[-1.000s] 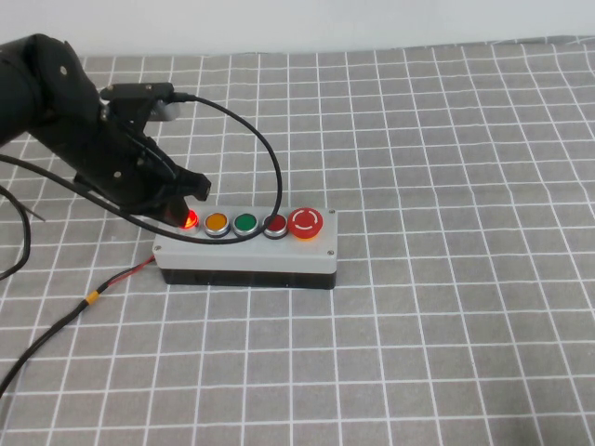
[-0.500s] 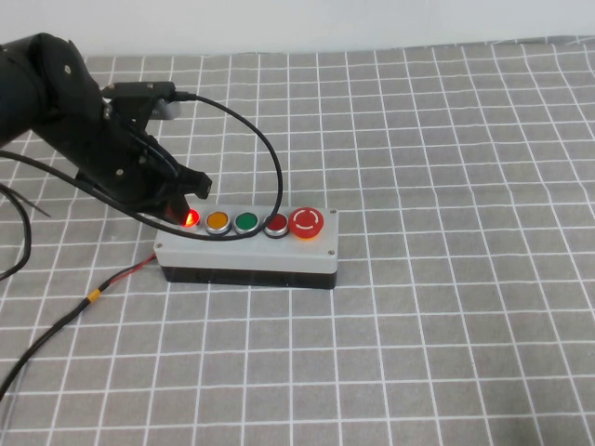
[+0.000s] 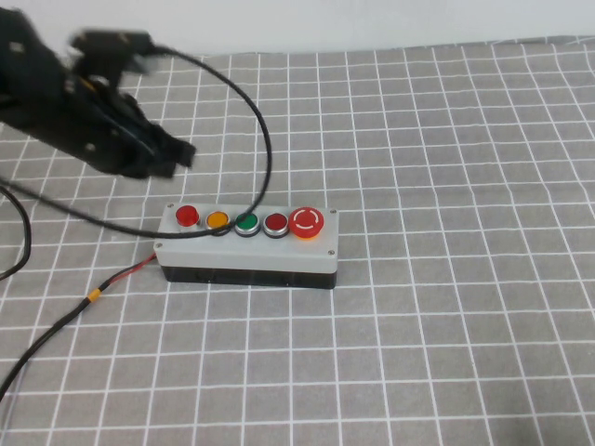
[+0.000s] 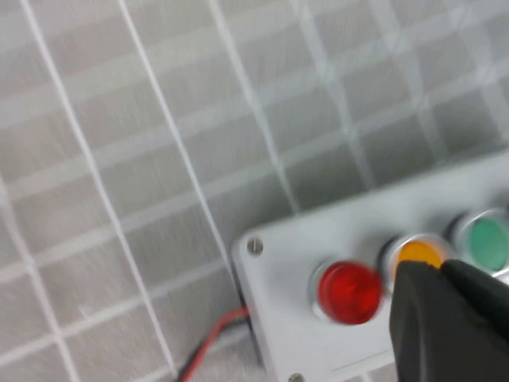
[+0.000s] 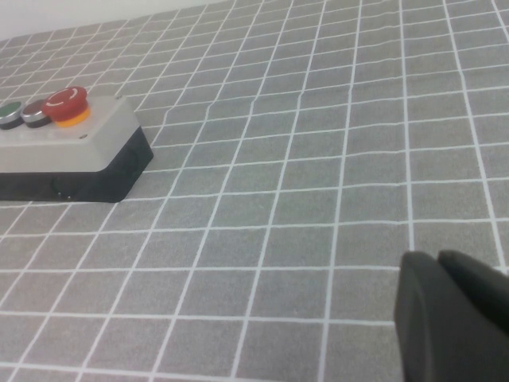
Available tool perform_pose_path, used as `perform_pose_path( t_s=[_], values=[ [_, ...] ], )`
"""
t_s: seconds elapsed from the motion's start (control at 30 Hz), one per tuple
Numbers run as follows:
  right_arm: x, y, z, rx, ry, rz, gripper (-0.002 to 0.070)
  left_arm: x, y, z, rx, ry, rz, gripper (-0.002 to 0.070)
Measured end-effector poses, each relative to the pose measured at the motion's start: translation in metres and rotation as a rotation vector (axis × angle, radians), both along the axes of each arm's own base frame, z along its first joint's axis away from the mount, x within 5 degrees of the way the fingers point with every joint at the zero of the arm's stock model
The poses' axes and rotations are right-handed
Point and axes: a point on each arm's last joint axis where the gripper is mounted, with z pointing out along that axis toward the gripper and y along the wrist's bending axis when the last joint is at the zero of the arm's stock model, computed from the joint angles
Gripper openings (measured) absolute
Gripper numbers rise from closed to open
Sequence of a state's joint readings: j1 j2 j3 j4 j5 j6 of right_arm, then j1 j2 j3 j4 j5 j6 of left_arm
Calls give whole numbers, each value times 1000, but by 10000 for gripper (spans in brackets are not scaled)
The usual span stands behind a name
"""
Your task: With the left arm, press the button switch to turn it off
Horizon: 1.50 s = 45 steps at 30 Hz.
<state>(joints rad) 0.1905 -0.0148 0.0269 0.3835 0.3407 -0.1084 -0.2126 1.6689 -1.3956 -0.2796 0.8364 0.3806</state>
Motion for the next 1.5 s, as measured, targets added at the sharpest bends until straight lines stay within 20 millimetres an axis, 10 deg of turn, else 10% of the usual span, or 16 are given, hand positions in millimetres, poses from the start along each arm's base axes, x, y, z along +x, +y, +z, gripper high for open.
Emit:
perform_pose_path(
  t_s=[0.23, 0.73, 1.17, 1.5],
  values=[
    [0, 0, 0, 0, 0, 0, -17, -75, 18, 45, -90, -294, 58, -3],
    [0, 0, 0, 0, 0, 0, -17, -218, 58, -9, -195, -621, 205, -3],
    [0, 0, 0, 0, 0, 0, -17, -247, 66, -61, -242, -560, 272, -3],
    [0, 0, 0, 0, 0, 0, -17, -246, 68, -62, -199, -640, 258, -3]
  ],
)
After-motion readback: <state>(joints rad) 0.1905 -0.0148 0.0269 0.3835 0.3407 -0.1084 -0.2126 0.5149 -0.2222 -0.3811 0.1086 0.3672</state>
